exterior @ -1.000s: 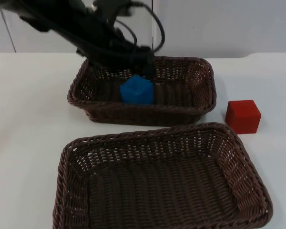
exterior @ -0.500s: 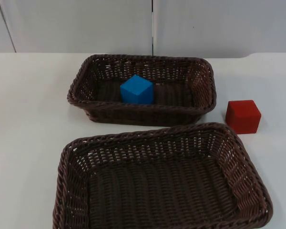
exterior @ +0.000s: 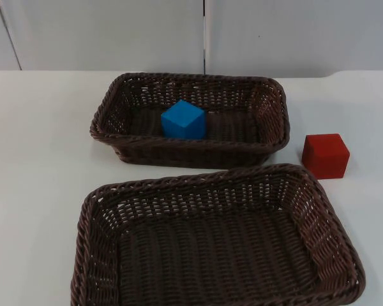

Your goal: Pick up one cube with the left hand and place it into the upper basket. Pick up one cube with the right hand and place it into the lower basket.

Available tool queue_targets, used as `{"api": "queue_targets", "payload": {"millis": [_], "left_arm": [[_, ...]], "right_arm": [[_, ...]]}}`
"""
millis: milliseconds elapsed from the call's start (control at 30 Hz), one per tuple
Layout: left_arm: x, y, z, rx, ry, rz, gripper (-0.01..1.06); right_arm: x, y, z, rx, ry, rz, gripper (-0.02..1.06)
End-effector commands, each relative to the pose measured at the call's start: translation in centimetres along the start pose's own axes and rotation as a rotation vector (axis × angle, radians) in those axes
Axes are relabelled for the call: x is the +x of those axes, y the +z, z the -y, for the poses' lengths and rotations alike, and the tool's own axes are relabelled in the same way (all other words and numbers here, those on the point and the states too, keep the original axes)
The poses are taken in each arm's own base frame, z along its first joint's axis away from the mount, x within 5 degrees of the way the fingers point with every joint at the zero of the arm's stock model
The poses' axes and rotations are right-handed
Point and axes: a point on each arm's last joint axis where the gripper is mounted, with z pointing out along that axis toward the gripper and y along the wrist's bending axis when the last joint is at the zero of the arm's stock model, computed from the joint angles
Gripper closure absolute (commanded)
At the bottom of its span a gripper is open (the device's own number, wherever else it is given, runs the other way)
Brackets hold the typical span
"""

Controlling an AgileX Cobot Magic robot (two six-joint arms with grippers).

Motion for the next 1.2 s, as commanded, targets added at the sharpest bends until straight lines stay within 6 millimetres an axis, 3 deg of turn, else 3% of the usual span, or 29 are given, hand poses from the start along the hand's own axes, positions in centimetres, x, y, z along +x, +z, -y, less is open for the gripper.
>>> {"api": "queue_targets", "payload": {"millis": [0,433,1167], "left_arm": [[0.0,-0.9,0.2,-0.007,-0.021,-0.003,0.22],[2.4,-4.5,1.7,-0.039,-0.047,0.001,0.22],[11.6,-12.9,5.8,-0.091,-0.134,0.025,0.22]], "right_arm": [[0.1,0.0,0.0,0.007,0.002,0.000,-0.01],[0.1,0.0,0.0,0.007,0.002,0.000,-0.01],[0.1,0.0,0.1,0.012,-0.010,0.000,-0.01]]}}
